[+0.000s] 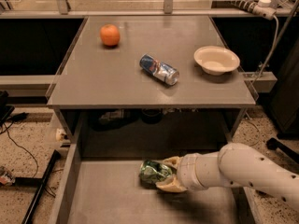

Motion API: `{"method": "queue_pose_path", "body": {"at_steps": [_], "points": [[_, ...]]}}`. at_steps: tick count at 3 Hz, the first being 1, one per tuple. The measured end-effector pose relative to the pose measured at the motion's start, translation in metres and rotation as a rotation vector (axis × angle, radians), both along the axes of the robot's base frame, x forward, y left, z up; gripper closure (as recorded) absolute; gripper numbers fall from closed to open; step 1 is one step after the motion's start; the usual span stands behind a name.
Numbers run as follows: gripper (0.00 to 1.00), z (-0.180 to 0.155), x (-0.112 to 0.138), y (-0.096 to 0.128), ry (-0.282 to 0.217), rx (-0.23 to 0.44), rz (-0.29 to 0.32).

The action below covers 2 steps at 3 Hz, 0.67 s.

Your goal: Place green can into top drawer

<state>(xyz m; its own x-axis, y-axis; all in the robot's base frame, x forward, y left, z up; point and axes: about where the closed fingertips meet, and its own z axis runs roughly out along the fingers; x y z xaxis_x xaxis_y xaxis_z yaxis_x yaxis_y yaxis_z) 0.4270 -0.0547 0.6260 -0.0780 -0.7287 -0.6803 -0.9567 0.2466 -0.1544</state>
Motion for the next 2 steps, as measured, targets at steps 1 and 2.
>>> {"method": "queue_pose_path", "body": {"at_steps": [1, 2], "points": [[0.03, 0.0000, 0.0000, 0.0000, 0.000, 0.000, 0.000], [0.00, 0.0000, 0.0000, 0.0000, 0.000, 0.000, 0.000]]}}
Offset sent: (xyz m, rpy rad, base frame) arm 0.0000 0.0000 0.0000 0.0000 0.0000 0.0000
